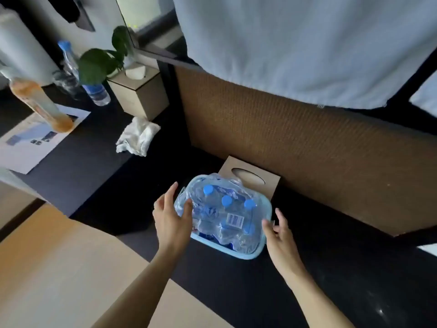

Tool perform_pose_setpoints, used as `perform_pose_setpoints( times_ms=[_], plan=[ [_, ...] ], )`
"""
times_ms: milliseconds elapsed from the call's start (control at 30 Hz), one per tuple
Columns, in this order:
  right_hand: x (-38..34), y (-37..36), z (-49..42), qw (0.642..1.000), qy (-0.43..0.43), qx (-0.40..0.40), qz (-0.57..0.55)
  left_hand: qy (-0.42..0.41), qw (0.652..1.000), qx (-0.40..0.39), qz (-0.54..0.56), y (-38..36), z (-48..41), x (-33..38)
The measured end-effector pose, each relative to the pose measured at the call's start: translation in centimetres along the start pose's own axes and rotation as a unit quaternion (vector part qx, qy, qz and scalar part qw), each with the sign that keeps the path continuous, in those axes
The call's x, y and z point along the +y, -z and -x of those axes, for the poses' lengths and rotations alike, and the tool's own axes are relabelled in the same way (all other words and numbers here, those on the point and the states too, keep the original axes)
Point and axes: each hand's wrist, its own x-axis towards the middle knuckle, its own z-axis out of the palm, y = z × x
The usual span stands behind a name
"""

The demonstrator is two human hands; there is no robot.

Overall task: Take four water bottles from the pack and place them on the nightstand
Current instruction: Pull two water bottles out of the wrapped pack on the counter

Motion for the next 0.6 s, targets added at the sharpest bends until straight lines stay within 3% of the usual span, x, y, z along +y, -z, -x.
perform_pose_setpoints(
  times_ms=[167,367,600],
  plan=[
    [1.5,-3.6,-3.6,0.997,0.038,0.03,-0.057,0.066,0.993,-0.091,0.024,-3.2,-4.7,-3.4],
    [2.7,-4.3,-5.4,0.99,0.009,0.132,-0.044,0.061,0.994,-0.077,-0.045,-4.3,-6.0,-4.7],
    [2.0,-4.1,-5.8,0.978,-0.011,0.19,-0.089,0.04,0.998,-0.041,0.012,-4.5,-5.3,-1.9]
  ],
)
